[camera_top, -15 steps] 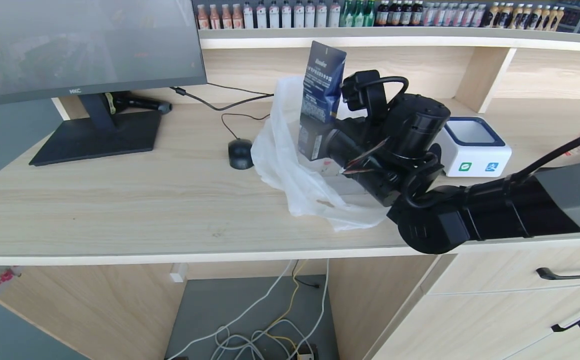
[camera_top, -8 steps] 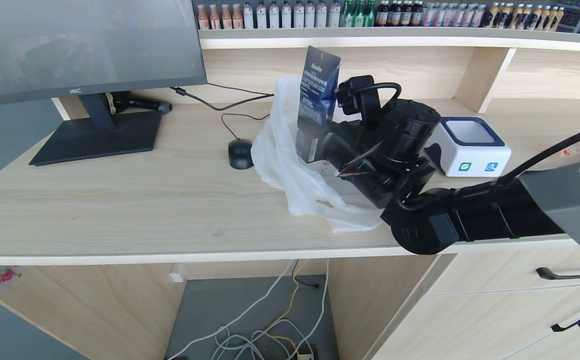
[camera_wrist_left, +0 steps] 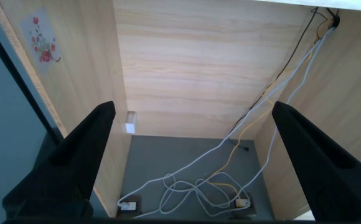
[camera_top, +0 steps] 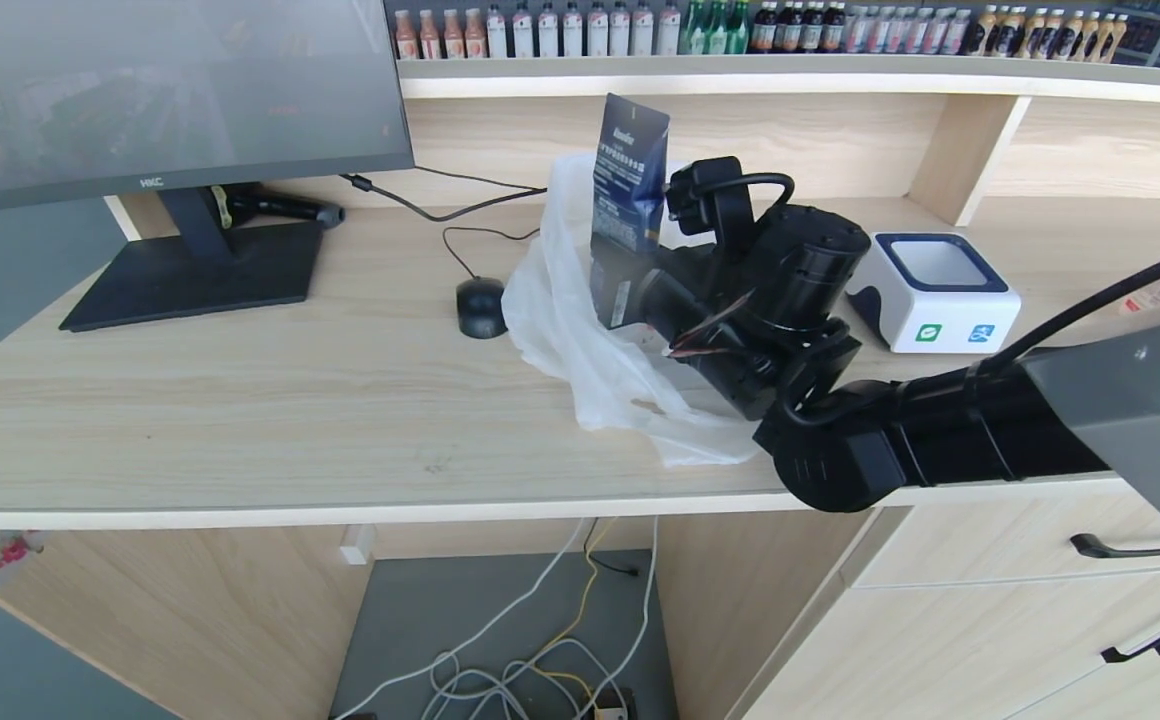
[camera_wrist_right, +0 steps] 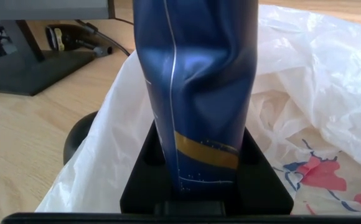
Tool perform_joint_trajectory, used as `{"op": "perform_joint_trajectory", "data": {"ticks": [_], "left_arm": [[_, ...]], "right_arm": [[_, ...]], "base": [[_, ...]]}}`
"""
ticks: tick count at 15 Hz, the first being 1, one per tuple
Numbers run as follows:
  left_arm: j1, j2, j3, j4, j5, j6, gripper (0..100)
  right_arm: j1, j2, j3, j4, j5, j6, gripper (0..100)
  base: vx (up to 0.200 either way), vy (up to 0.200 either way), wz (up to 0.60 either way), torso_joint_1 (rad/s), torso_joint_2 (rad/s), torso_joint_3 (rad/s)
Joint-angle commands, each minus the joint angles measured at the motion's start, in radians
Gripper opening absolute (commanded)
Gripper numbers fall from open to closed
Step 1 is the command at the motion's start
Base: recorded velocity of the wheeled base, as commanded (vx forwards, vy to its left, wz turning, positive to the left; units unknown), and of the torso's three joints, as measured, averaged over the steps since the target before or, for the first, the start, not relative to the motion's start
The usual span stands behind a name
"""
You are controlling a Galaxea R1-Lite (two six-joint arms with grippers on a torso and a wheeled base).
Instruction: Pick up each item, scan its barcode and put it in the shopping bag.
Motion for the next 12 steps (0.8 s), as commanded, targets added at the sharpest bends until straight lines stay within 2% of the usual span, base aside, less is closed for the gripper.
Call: {"op": "perform_joint_trajectory", "data": {"ticks": [1, 8, 9, 12], "left_arm": [[0.000, 0.002, 0.000, 0.000, 0.000, -0.001, 100], [0.000, 0.002, 0.000, 0.000, 0.000, -0.001, 100], [0.000, 0.000, 0.000, 0.000, 0.000, -0.001, 100], [0.000, 0.002, 0.000, 0.000, 0.000, -0.001, 100]], "right_arm": [[0.001, 0.006, 0.000, 0.004, 0.000, 0.000, 0], [0.001, 0.009, -0.001, 0.004, 0.000, -0.001, 0], [0.001, 0.015, -0.029, 0.004, 0.000, -0.001, 100], [0.000, 0.015, -0.017, 0.003, -0.018, 0.000, 100]], "base": [[0.000, 0.000, 0.00, 0.000, 0.00, 0.000], [0.000, 0.000, 0.00, 0.000, 0.00, 0.000], [0.000, 0.000, 0.00, 0.000, 0.00, 0.000], [0.000, 0.000, 0.00, 0.000, 0.00, 0.000]]}}
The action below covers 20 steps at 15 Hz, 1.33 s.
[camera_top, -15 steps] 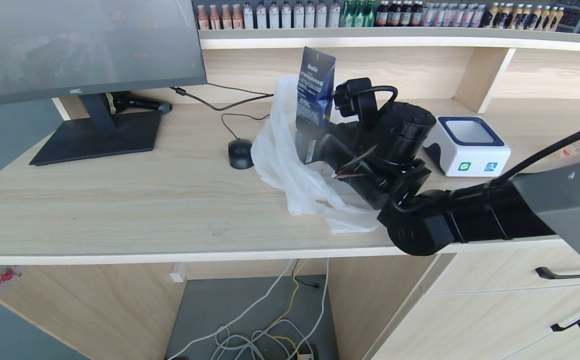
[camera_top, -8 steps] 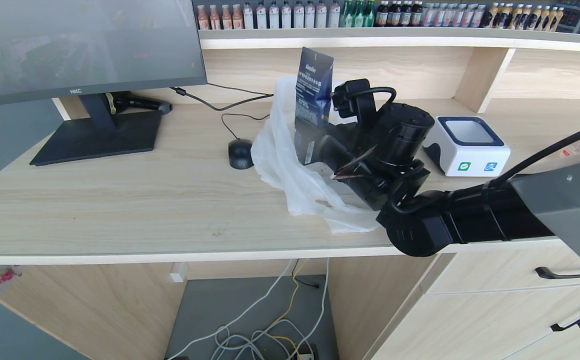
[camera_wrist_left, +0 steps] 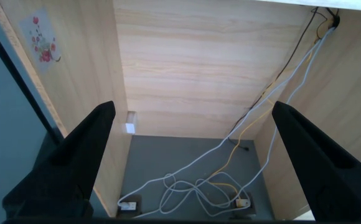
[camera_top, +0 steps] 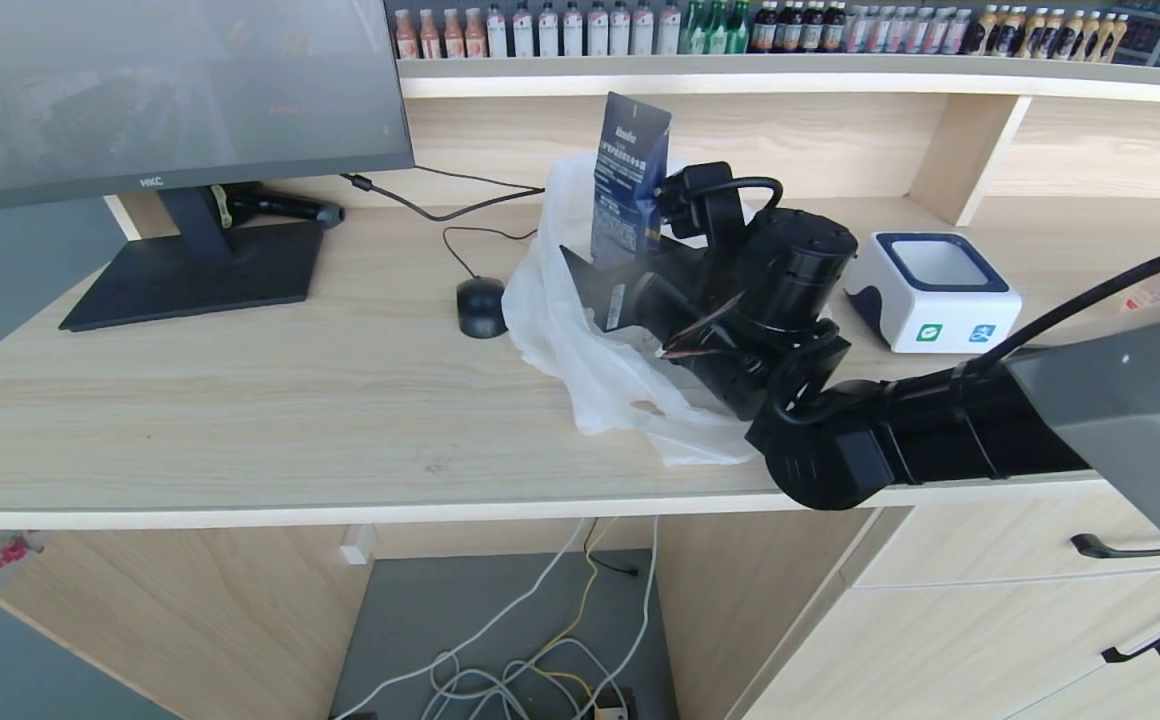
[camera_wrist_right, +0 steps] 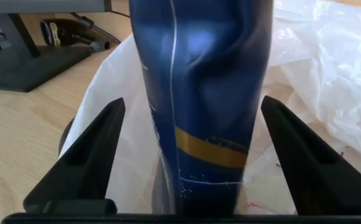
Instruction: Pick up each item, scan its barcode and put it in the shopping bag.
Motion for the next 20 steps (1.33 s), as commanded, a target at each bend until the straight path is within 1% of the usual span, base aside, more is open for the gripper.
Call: {"op": "perform_joint_trajectory", "data": {"ticks": [1, 7, 9, 13, 18, 20], "left_arm": [[0.000, 0.002, 0.000, 0.000, 0.000, 0.000, 100], [0.000, 0.000, 0.000, 0.000, 0.000, 0.000, 100], [0.000, 0.002, 0.000, 0.000, 0.000, 0.000, 100], [0.000, 0.002, 0.000, 0.000, 0.000, 0.000, 100], [0.000, 0.002, 0.000, 0.000, 0.000, 0.000, 100], [0.000, 0.002, 0.000, 0.000, 0.000, 0.000, 100]], "right_arm": [[0.000, 0.002, 0.007, -0.005, -0.008, 0.000, 100], [0.013, -0.035, 0.020, -0.007, -0.021, -0.009, 100], [0.023, -0.075, 0.078, -0.007, -0.060, -0.008, 100], [0.023, -0.145, 0.190, -0.066, -0.060, -0.008, 100], [0.023, -0.282, 0.350, -0.086, -0.060, -0.012, 100], [0.030, -0.352, 0.460, -0.154, -0.060, -0.034, 100]], "base": [[0.000, 0.000, 0.00, 0.000, 0.00, 0.000], [0.000, 0.000, 0.00, 0.000, 0.00, 0.000], [0.000, 0.000, 0.00, 0.000, 0.00, 0.000], [0.000, 0.000, 0.00, 0.000, 0.00, 0.000], [0.000, 0.000, 0.00, 0.000, 0.00, 0.000], [0.000, 0.000, 0.00, 0.000, 0.00, 0.000]]}}
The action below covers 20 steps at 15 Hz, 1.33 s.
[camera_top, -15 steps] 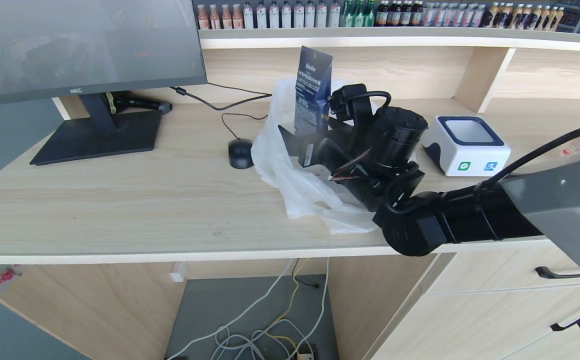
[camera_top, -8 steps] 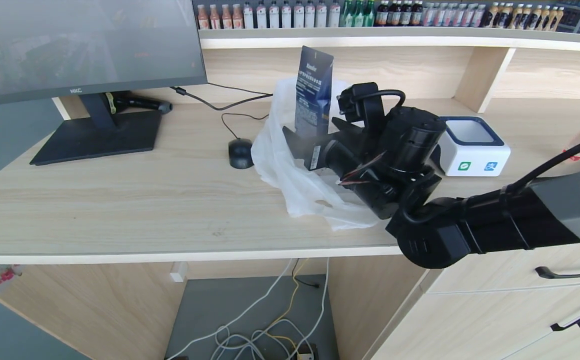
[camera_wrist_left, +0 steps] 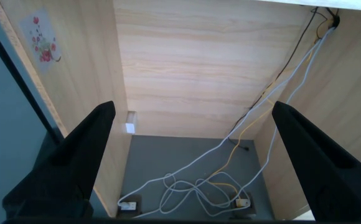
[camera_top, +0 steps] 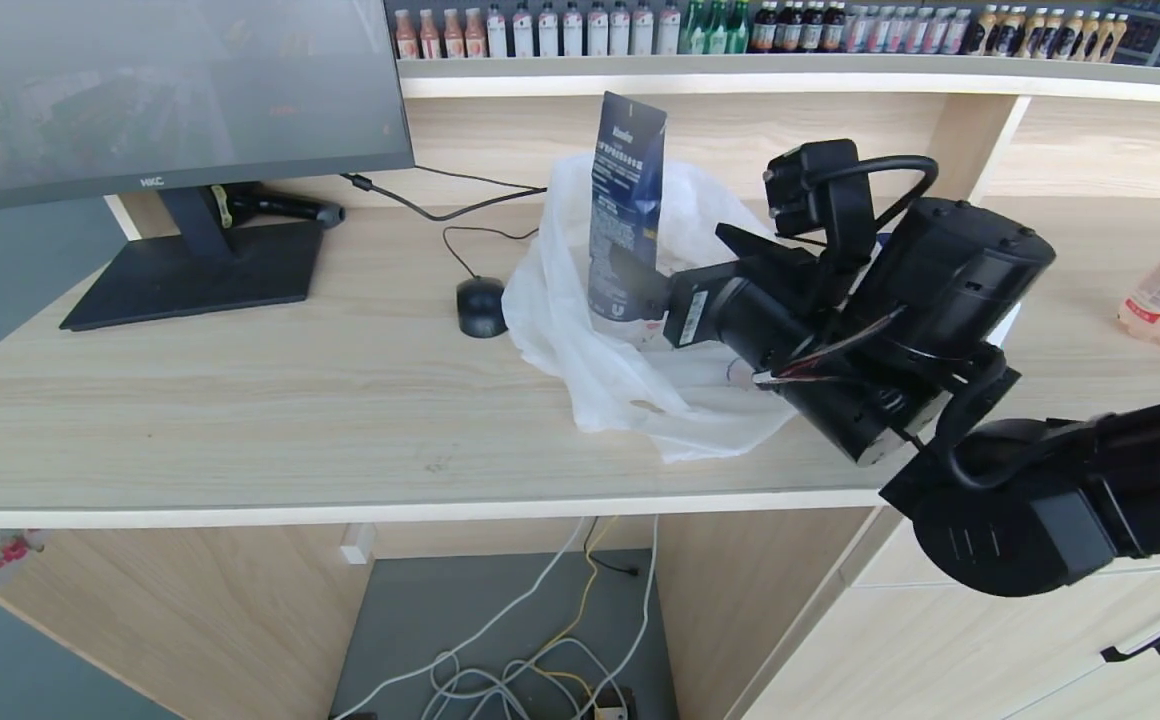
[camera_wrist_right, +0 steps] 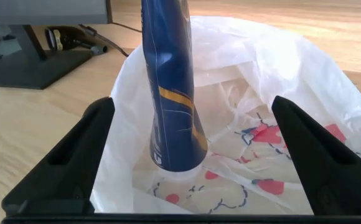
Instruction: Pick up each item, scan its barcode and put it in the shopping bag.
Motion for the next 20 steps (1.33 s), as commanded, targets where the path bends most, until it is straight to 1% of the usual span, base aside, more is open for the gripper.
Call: {"op": "perform_joint_trajectory", "data": {"ticks": [1, 2, 3, 4, 5, 6, 7, 11, 15, 20], "left_arm": [[0.000, 0.002, 0.000, 0.000, 0.000, -0.001, 100], [0.000, 0.002, 0.000, 0.000, 0.000, -0.001, 100], [0.000, 0.000, 0.000, 0.000, 0.000, -0.001, 100], [0.000, 0.000, 0.000, 0.000, 0.000, -0.001, 100], [0.000, 0.000, 0.000, 0.000, 0.000, -0.001, 100], [0.000, 0.002, 0.000, 0.000, 0.000, -0.001, 100], [0.000, 0.000, 0.000, 0.000, 0.000, -0.001, 100], [0.000, 0.002, 0.000, 0.000, 0.000, -0.001, 100], [-0.002, 0.000, 0.000, 0.000, 0.000, 0.002, 100], [0.000, 0.002, 0.000, 0.002, 0.002, -0.004, 100]], "right_arm": [[0.013, -0.109, 0.119, -0.055, 0.001, -0.014, 100], [0.013, -0.109, 0.119, -0.055, 0.001, -0.014, 100], [0.022, -0.208, 0.196, -0.063, 0.001, -0.016, 100], [0.020, -0.238, 0.220, -0.063, 0.001, -0.014, 100], [0.020, -0.287, 0.271, -0.064, 0.002, -0.014, 100], [0.019, -0.353, 0.358, -0.074, 0.002, -0.013, 100], [0.019, -0.379, 0.387, -0.075, 0.002, -0.013, 100], [0.019, -0.384, 0.398, -0.101, 0.004, -0.008, 100], [0.020, -0.430, 0.455, -0.112, 0.004, -0.005, 100], [0.025, -0.429, 0.449, -0.124, 0.024, -0.004, 100]], "base": [[0.000, 0.000, 0.00, 0.000, 0.00, 0.000], [0.000, 0.000, 0.00, 0.000, 0.00, 0.000], [0.000, 0.000, 0.00, 0.000, 0.00, 0.000], [0.000, 0.000, 0.00, 0.000, 0.00, 0.000], [0.000, 0.000, 0.00, 0.000, 0.00, 0.000], [0.000, 0.000, 0.00, 0.000, 0.00, 0.000], [0.000, 0.000, 0.00, 0.000, 0.00, 0.000], [0.000, 0.000, 0.00, 0.000, 0.00, 0.000], [0.000, 0.000, 0.00, 0.000, 0.00, 0.000], [0.000, 0.000, 0.00, 0.000, 0.00, 0.000]]}}
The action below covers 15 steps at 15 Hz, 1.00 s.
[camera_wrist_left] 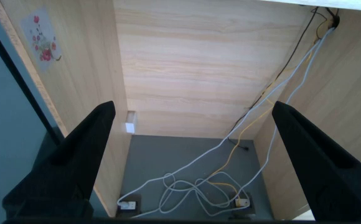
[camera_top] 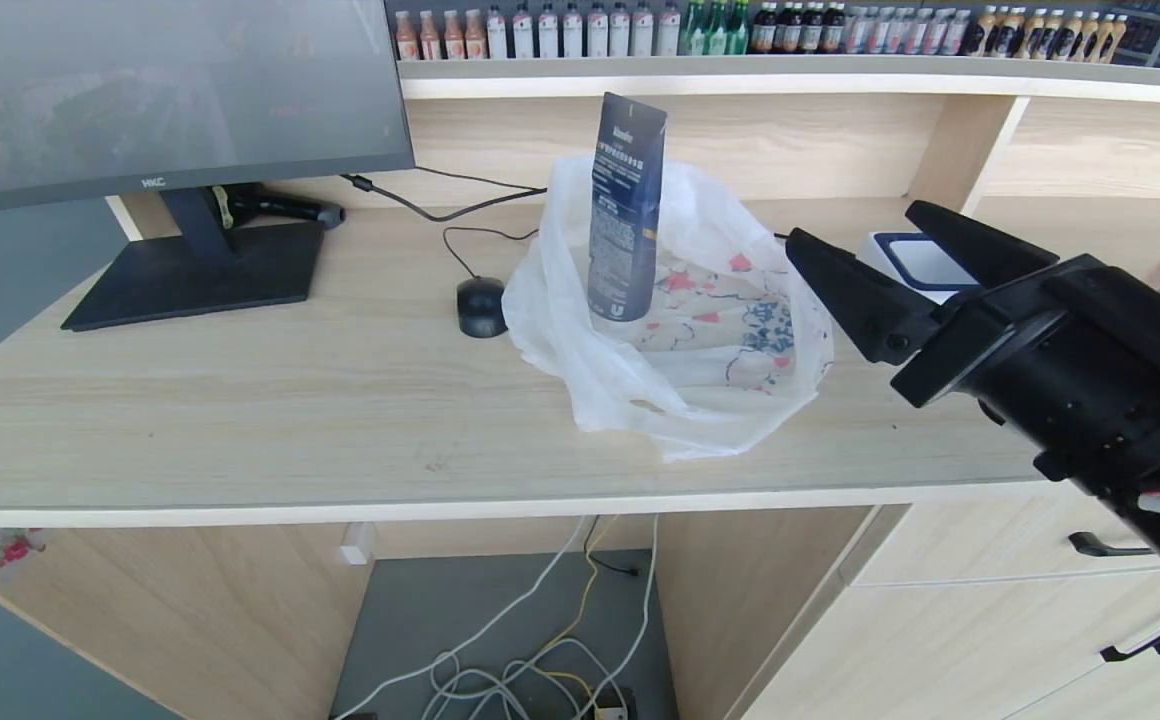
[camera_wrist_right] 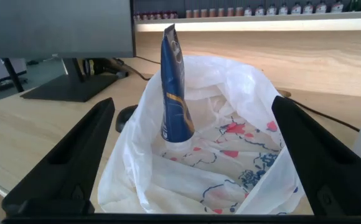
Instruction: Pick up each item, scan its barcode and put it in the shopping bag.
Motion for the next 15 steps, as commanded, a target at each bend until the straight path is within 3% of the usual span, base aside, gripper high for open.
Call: {"op": "perform_joint_trajectory", "data": {"ticks": [1, 8, 15], "left_arm": [[0.000, 0.002, 0.000, 0.000, 0.000, 0.000, 100], [0.000, 0.000, 0.000, -0.001, 0.001, 0.000, 100], [0.000, 0.002, 0.000, 0.000, 0.001, -0.002, 100]], "right_arm": [[0.001, -0.001, 0.005, -0.001, 0.001, -0.002, 100], [-0.001, -0.006, 0.018, -0.002, 0.003, -0.002, 100], [-0.005, -0.016, 0.061, -0.004, 0.001, 0.000, 100]], "base": [[-0.200, 0.000, 0.00, 0.002, 0.00, -0.012], [-0.029, 0.000, 0.00, 0.001, 0.00, 0.000], [0.000, -0.200, 0.00, 0.002, 0.00, 0.002]]}}
